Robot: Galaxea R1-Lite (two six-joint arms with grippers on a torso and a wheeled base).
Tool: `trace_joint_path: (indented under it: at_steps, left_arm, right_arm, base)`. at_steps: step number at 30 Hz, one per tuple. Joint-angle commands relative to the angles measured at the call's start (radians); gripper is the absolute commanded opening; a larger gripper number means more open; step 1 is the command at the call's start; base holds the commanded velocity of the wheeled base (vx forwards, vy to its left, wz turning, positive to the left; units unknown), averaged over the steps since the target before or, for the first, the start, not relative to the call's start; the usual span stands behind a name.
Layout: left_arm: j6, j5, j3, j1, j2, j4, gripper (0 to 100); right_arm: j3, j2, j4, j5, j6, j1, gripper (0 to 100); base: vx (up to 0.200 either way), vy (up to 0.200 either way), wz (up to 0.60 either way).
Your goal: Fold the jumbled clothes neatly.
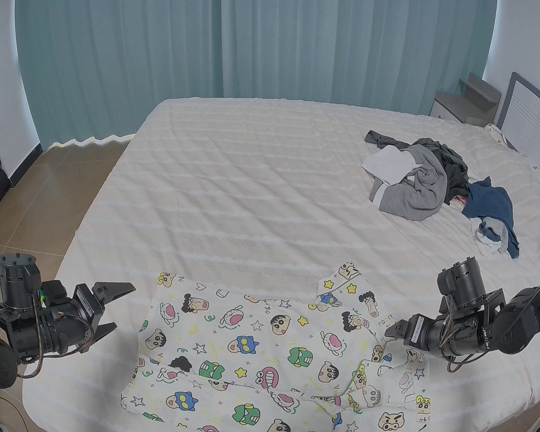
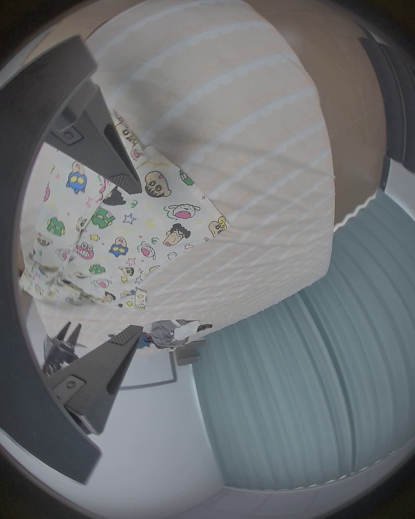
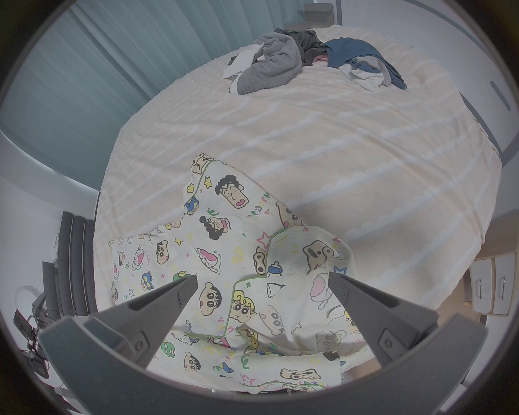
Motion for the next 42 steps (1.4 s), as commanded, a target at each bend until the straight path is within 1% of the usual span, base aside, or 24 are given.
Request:
trace_joint_path:
  at_steps: [1, 2, 3, 4, 6, 7, 9, 12, 14, 15, 16, 18, 19, 21, 23, 27, 28, 29, 32, 42]
  left_arm:
    - [0.133, 0.0, -0.028, 0.018, 0.056, -0.001, 100]
    - [0.182, -0.001, -0.055, 0.03, 0.078, 0.005, 100]
    - [0.196, -0.003, -0.064, 0.035, 0.084, 0.007, 100]
    - [0.245, -0.004, -0.105, 0.053, 0.113, 0.018, 100]
    - [0.364, -0.004, -0.22, 0.073, 0.219, 0.077, 100]
    - [0.392, -0.004, -0.248, 0.079, 0.243, 0.097, 100]
    - [0.476, -0.004, -0.338, 0.096, 0.311, 0.157, 100]
    - [0.647, -0.015, -0.47, 0.116, 0.412, 0.232, 100]
    - [0.7, -0.017, -0.538, 0.116, 0.47, 0.263, 100]
    - [0.728, -0.017, -0.593, 0.114, 0.515, 0.3, 100]
    - [0.737, -0.017, -0.614, 0.111, 0.533, 0.32, 100]
    - [0.757, -0.024, -0.714, 0.102, 0.592, 0.413, 100]
    - [0.757, -0.034, -0.74, 0.101, 0.605, 0.435, 100]
    - [0.757, -0.08, -0.82, 0.099, 0.642, 0.499, 100]
    - [0.763, -0.103, -0.866, 0.099, 0.677, 0.538, 100]
    - [0.78, -0.124, -0.897, 0.096, 0.736, 0.541, 100]
    - [0.792, -0.159, -0.898, 0.098, 0.751, 0.542, 100]
    - [0.8, -0.173, -0.898, 0.098, 0.757, 0.542, 100]
    - [0.818, -0.182, -0.904, 0.098, 0.782, 0.539, 100]
    - [0.815, -0.182, -0.963, 0.098, 0.808, 0.53, 100]
  right_arm:
    - [-0.005, 0.017, -0.002, 0.0, -0.003, 0.0, 100]
    - [-0.013, 0.021, -0.002, 0.0, -0.003, 0.0, 100]
    - [-0.016, 0.023, -0.002, 0.0, -0.003, 0.0, 100]
    - [-0.023, 0.027, -0.001, 0.001, -0.003, -0.001, 100]
    - [-0.032, 0.035, -0.001, 0.0, -0.003, 0.002, 100]
    - [-0.034, 0.035, -0.001, 0.0, -0.003, 0.003, 100]
    - [-0.037, 0.035, -0.001, 0.0, -0.003, 0.007, 100]
    - [-0.036, 0.035, -0.001, -0.003, -0.001, 0.011, 100]
    - [-0.036, 0.035, -0.001, -0.013, -0.001, 0.011, 100]
    - [-0.036, 0.033, -0.001, -0.023, -0.001, 0.011, 100]
    - [-0.036, 0.033, -0.001, -0.026, -0.001, 0.013, 100]
    - [-0.028, 0.03, 0.001, -0.04, -0.001, 0.023, 100]
    - [-0.028, 0.029, 0.001, -0.043, -0.001, 0.026, 100]
    - [-0.029, 0.026, 0.002, -0.057, -0.003, 0.036, 100]
    - [-0.028, 0.024, 0.002, -0.062, -0.004, 0.039, 100]
    - [-0.022, 0.023, 0.002, -0.063, 0.0, 0.057, 100]
    - [-0.02, 0.024, 0.002, -0.065, 0.0, 0.059, 100]
    - [-0.022, 0.024, 0.002, -0.065, 0.0, 0.059, 100]
    - [-0.02, 0.023, 0.002, -0.065, 0.0, 0.057, 100]
    - [-0.02, 0.023, 0.002, -0.065, 0.0, 0.06, 100]
  base:
    - [0.0, 0.0, 0.0]
    - [0.0, 0.0, 0.0]
    - [0.0, 0.0, 0.0]
    - [0.0, 0.0, 0.0]
    - [0.0, 0.0, 0.0]
    - [0.0, 0.0, 0.0]
    - [0.0, 0.0, 0.0]
    - [0.0, 0.0, 0.0]
    - [0.0, 0.0, 0.0]
    - [0.0, 0.0, 0.0]
    - [0.0, 0.0, 0.0]
    - [0.0, 0.0, 0.0]
    - [0.0, 0.0, 0.0]
    - [0.0, 0.0, 0.0]
    - [0.0, 0.0, 0.0]
    - [0.0, 0.0, 0.0]
    - [0.0, 0.0, 0.0]
    - [0.0, 0.0, 0.0]
    - [0.0, 0.0, 0.0]
    - [0.0, 0.0, 0.0]
